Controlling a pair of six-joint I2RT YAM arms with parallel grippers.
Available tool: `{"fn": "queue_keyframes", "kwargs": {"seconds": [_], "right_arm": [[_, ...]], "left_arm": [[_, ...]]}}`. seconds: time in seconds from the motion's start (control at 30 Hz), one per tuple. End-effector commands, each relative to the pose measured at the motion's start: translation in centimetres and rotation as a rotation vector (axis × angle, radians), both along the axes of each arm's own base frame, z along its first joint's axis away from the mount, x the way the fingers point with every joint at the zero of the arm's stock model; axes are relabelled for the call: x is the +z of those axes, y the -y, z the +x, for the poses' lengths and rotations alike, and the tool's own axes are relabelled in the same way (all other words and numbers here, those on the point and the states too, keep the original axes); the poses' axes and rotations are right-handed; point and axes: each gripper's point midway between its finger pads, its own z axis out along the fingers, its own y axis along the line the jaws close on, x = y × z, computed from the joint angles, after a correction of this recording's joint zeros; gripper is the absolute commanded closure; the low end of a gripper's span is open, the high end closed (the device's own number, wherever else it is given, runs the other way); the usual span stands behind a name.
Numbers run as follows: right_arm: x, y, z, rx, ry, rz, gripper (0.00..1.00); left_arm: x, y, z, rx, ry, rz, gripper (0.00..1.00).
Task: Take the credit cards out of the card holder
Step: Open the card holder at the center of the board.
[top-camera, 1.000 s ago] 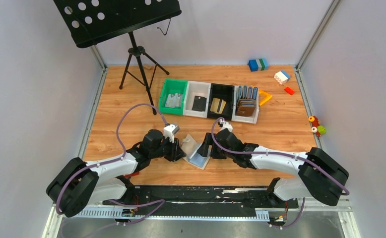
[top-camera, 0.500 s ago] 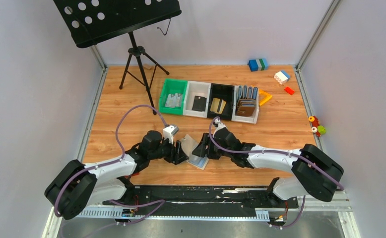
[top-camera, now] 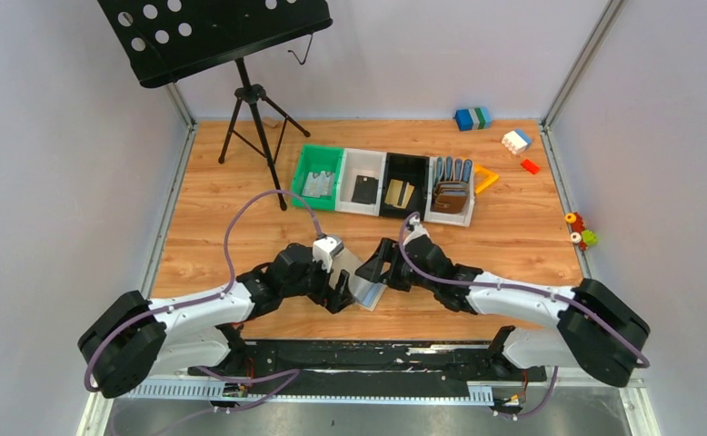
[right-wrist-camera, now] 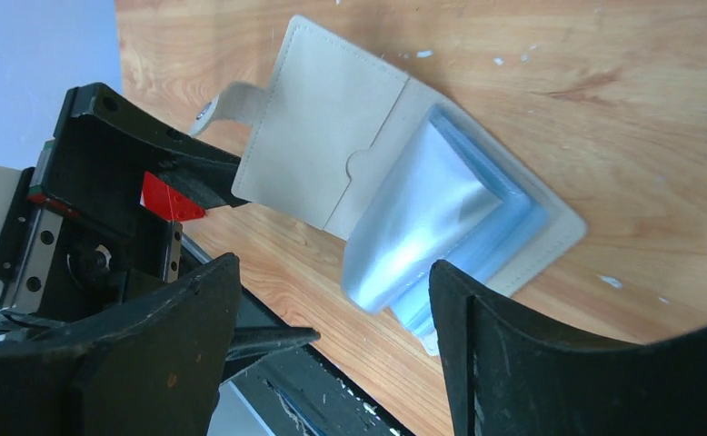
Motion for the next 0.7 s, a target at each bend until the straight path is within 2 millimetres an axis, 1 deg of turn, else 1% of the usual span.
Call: {"fn": "queue_keyframes", "kwargs": {"seconds": [0.0, 0.1, 0.23, 0.33, 0.4, 0.5, 0.67], "right_arm": [[0.7, 2.4, 0.9, -0.133, 0.024, 0.005, 0.23], [0.3, 3.0, 0.4, -0.160, 0.006, 0.038, 0.22], [0.0, 2.7, 0.0, -0.175, -0.032, 0.100, 0.24], [0.1, 1.8, -0.1, -0.153, -0.045, 0.143, 0.26], [0.0, 0.7, -0.6, -0.103, -0.073, 0.159, 0.28], [0.1, -0.7, -0.6, -0.061, -0.087, 0.182, 0.32], [-0.3, -2.1, -0.8, -0.017, -0.115, 0.210, 0.37]], "left_arm": [[1.1, -0.2, 1.9, 0.047, 0.105, 0.088, 0.00], [0.8, -0.1, 2.2, 0.065, 0.117, 0.137, 0.00], [0.3, 0.4, 2.2, 0.058, 0.106, 0.161, 0.00], [0.1, 0.7, 2.3, 0.061, 0.097, 0.162, 0.00], [0.1, 0.9, 2.4, 0.064, 0.096, 0.154, 0.00], [0.1, 1.1, 2.4, 0.067, 0.091, 0.144, 0.00], [0.0, 1.3, 2.3, 0.069, 0.082, 0.128, 0.01]]}}
